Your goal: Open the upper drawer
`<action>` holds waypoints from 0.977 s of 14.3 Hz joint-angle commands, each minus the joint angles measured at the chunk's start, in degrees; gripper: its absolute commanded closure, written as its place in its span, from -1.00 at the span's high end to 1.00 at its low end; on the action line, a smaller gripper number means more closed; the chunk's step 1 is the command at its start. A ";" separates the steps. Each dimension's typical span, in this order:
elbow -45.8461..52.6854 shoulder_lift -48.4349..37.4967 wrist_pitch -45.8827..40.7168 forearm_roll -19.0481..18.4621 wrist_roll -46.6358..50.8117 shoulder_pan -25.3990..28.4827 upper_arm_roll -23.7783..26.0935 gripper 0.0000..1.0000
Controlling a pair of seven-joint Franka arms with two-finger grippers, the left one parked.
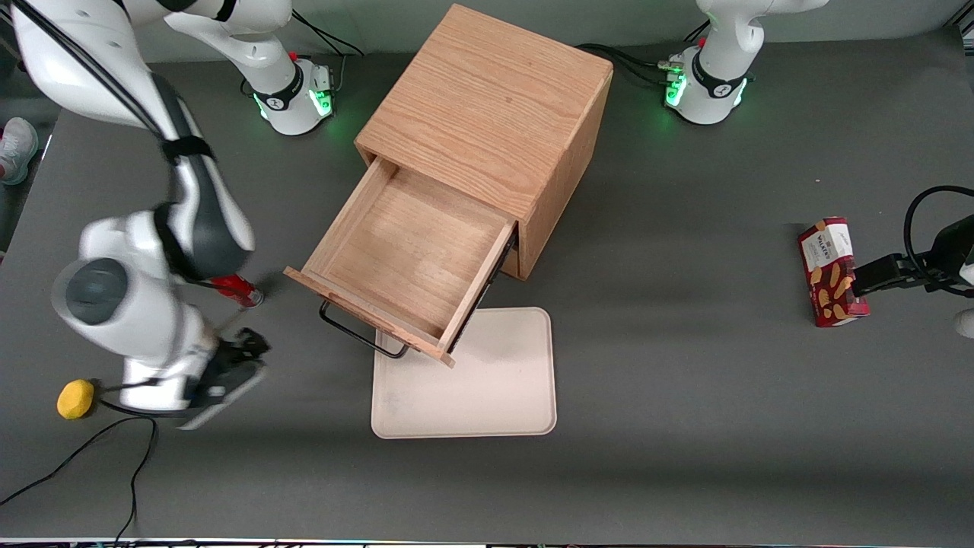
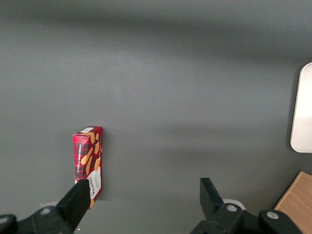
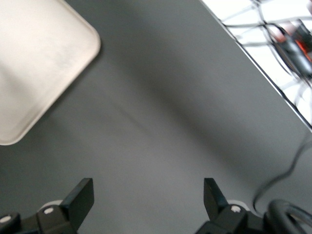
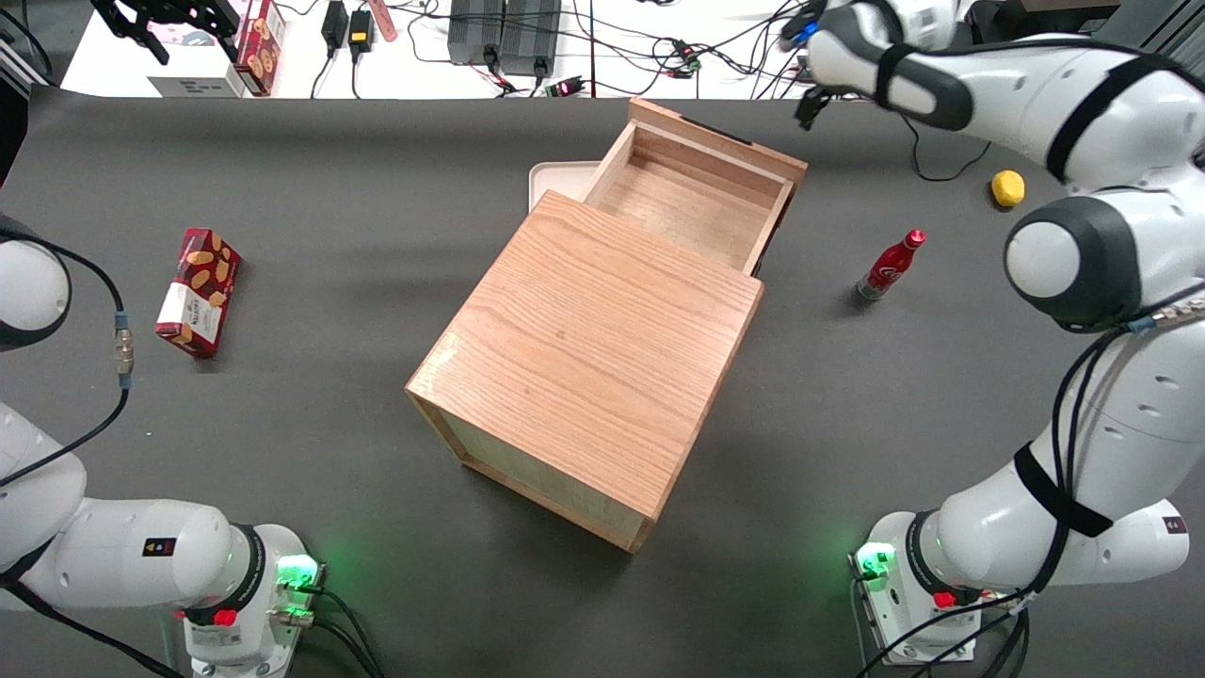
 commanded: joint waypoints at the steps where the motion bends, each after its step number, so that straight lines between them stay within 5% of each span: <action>1: 3.10 1.12 -0.56 -1.41 -1.41 -0.39 0.97 1.00; 2: 2.75 -1.24 -1.09 0.33 1.90 -0.83 0.97 1.00; 5: 1.26 -10.90 -10.80 15.77 23.46 -3.29 0.35 1.00; 7: 0.38 -16.35 -17.93 16.52 35.19 -3.64 -0.78 1.00; 11: -9.88 -28.93 -23.86 17.93 35.60 -4.79 -4.74 1.00; 14: -10.52 -29.74 -24.03 18.01 35.68 -4.70 -4.75 1.00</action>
